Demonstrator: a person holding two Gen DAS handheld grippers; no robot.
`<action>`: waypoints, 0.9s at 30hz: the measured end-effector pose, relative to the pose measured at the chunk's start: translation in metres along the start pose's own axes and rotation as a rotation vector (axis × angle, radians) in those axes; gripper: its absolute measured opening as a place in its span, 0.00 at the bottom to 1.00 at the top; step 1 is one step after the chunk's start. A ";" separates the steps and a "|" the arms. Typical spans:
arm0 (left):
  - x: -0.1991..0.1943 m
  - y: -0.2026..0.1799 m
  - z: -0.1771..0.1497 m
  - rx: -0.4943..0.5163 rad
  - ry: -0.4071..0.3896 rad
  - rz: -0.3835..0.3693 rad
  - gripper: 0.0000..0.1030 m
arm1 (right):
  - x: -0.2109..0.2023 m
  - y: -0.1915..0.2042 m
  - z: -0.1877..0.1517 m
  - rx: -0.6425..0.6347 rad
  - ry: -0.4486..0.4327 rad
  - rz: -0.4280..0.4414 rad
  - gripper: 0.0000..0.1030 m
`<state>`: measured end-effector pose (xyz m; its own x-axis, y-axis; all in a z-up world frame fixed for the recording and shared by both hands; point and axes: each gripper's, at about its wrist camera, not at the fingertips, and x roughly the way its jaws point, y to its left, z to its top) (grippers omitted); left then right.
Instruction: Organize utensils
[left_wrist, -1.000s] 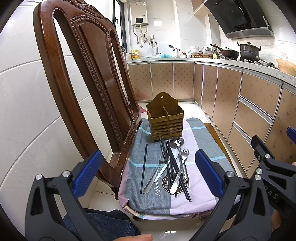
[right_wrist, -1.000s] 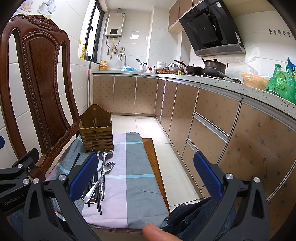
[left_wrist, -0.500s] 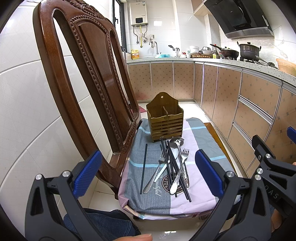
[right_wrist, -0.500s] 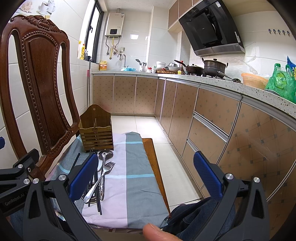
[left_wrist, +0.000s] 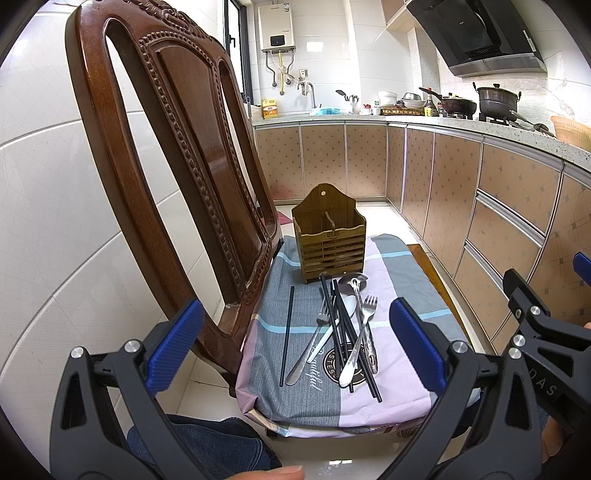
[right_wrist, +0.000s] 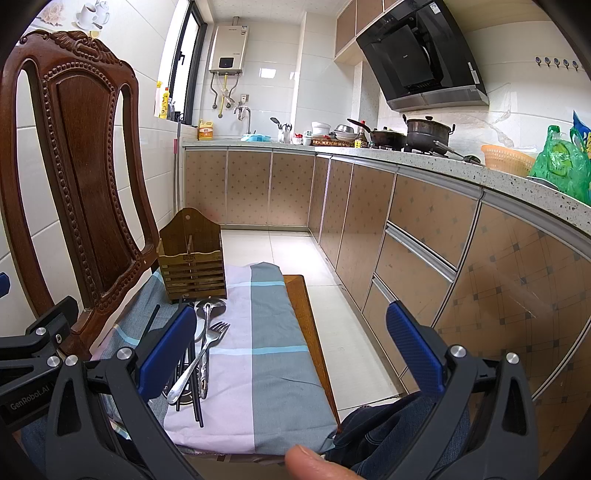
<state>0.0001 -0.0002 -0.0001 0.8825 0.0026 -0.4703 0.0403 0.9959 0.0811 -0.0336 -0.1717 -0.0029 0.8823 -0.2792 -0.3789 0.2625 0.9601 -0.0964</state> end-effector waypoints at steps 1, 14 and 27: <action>0.000 0.000 0.000 0.000 0.000 0.000 0.96 | 0.000 0.000 0.000 0.000 0.000 0.000 0.98; 0.000 0.000 0.000 0.001 0.000 0.000 0.96 | 0.000 0.002 0.000 0.001 0.001 0.001 0.98; 0.000 0.000 0.000 0.001 0.000 0.001 0.96 | 0.000 0.002 0.001 0.000 0.000 0.000 0.98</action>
<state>0.0000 -0.0003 -0.0001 0.8826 0.0031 -0.4700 0.0403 0.9958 0.0823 -0.0331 -0.1693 -0.0025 0.8823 -0.2793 -0.3790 0.2625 0.9601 -0.0965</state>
